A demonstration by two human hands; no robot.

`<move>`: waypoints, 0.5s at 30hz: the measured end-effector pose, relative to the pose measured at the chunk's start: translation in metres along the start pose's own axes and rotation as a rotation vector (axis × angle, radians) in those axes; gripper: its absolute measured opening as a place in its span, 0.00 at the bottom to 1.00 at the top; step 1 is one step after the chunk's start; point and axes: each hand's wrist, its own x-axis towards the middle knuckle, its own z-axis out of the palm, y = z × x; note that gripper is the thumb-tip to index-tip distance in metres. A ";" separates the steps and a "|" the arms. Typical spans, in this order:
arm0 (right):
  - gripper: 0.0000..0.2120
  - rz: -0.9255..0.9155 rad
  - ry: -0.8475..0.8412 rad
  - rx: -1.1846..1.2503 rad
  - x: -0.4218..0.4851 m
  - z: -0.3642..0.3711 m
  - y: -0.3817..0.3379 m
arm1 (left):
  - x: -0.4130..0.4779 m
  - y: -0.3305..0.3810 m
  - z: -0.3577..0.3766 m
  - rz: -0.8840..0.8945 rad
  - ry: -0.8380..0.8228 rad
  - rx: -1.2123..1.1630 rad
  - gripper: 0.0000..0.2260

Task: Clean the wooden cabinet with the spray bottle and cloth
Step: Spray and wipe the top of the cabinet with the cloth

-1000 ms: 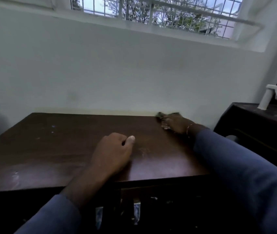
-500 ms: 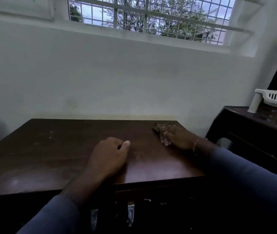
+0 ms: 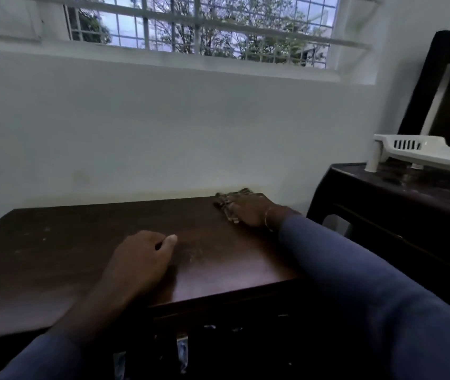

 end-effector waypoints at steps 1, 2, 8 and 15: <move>0.26 0.119 0.016 -0.041 0.006 0.000 0.010 | -0.001 0.002 0.000 0.007 -0.007 0.007 0.21; 0.29 0.242 0.018 -0.039 0.010 0.001 0.016 | -0.001 0.002 -0.001 0.007 -0.004 0.015 0.21; 0.32 0.440 0.027 0.045 -0.013 0.011 0.014 | -0.001 0.001 -0.001 0.009 0.022 0.024 0.23; 0.23 0.320 0.120 0.035 -0.130 0.018 0.023 | -0.003 0.002 -0.003 0.062 0.069 0.042 0.22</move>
